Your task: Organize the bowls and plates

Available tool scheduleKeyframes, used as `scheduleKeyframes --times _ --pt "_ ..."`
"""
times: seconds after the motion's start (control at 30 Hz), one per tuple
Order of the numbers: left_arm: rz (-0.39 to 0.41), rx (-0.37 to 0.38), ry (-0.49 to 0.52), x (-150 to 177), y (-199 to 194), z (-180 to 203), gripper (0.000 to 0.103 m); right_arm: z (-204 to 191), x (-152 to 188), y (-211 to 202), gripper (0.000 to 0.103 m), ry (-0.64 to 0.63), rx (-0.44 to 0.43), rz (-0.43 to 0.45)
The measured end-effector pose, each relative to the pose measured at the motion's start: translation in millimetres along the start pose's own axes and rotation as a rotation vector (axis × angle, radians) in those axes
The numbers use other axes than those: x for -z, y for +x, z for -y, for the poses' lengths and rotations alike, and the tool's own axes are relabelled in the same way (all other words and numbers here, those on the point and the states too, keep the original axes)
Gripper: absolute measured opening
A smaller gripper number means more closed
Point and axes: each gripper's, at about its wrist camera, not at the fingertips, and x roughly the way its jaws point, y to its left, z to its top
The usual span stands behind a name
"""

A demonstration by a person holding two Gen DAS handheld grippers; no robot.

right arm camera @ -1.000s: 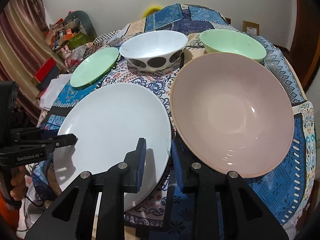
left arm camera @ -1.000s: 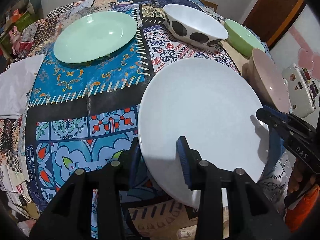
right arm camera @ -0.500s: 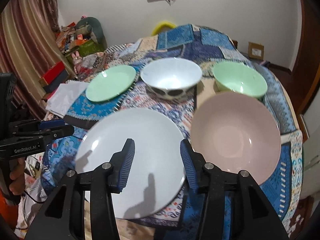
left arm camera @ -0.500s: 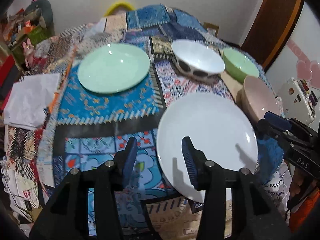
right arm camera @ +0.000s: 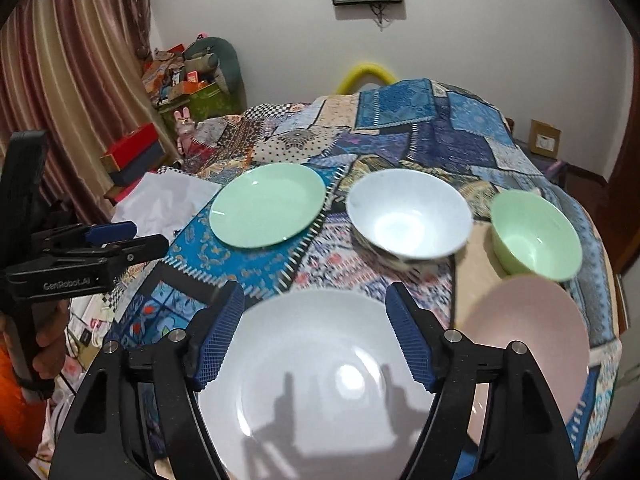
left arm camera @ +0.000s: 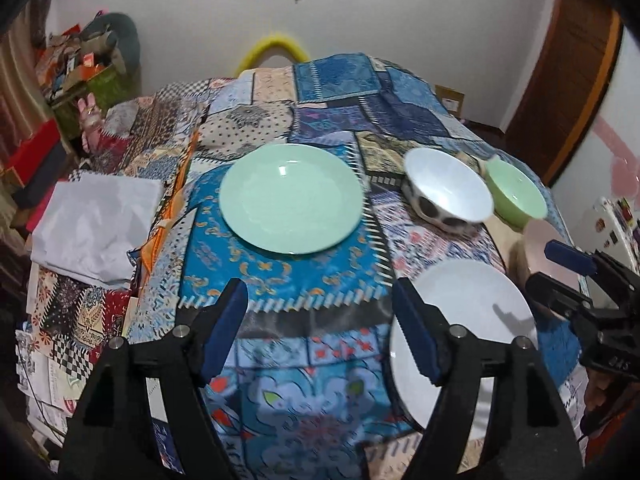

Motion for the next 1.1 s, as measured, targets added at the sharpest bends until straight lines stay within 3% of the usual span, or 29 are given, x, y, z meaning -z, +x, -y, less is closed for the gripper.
scheduleKeyframes --times 0.17,0.37,0.73,0.9,0.97,1.1 --pt "-0.018 -0.042 -0.045 -13.8 23.7 -30.2 0.075 -9.6 -12.4 27.0 0.070 -0.036 -0.002 -0.027" --pt "-0.093 -0.063 -0.129 -26.3 66.4 -72.3 0.075 -15.2 -26.5 73.5 0.071 -0.063 -0.027 -0.113" --pt "-0.142 -0.080 -0.086 -45.7 126.1 -106.6 0.073 -6.3 -46.8 143.2 0.070 0.031 -0.031 -0.227" --pt "-0.169 -0.044 -0.072 -57.5 149.8 -114.6 0.061 -19.9 -51.0 155.9 0.068 -0.024 0.009 -0.232" --pt "-0.185 -0.031 -0.073 -60.6 160.3 -117.8 0.049 -24.4 -53.3 160.9 0.064 -0.040 0.014 -0.235" --pt "-0.187 -0.007 -0.071 -65.1 173.3 -120.0 0.042 -22.7 -57.0 166.9 0.060 -0.044 0.035 -0.237"
